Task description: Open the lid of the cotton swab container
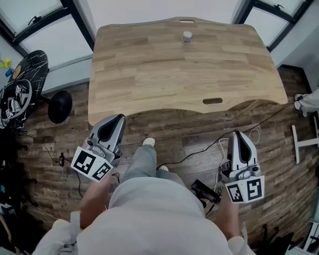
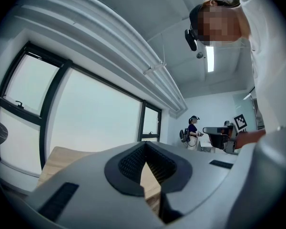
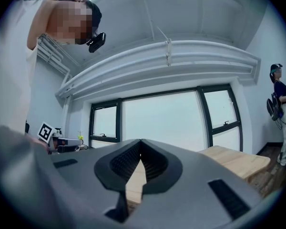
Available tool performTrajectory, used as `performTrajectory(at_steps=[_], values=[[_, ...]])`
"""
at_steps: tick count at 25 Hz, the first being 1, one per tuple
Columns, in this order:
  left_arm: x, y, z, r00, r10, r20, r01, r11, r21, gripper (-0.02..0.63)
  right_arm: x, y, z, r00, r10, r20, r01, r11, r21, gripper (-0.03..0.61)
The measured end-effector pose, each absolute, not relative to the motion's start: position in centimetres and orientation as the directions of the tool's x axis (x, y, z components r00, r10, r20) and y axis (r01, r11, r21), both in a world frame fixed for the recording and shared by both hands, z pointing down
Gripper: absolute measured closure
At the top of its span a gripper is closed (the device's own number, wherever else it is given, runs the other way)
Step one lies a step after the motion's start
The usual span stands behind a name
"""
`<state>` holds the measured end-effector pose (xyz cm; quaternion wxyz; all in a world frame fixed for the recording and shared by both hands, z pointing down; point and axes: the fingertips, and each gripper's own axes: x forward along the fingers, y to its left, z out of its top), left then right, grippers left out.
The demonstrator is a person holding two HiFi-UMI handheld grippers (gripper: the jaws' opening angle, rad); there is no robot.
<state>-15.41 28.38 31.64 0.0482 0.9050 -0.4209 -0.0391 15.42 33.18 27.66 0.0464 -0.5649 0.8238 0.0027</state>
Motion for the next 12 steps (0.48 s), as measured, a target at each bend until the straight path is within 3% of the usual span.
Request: performTrajectory(at_steps=[12], values=[[-13.8,19.5,31.6,0.682,-0.729,-0.053,-0.718,-0.682,0.141,0.601,16.1,26.2,27.5,-0.321,-0.945,-0.059,-0.945,0.324,-0.040,0.558]])
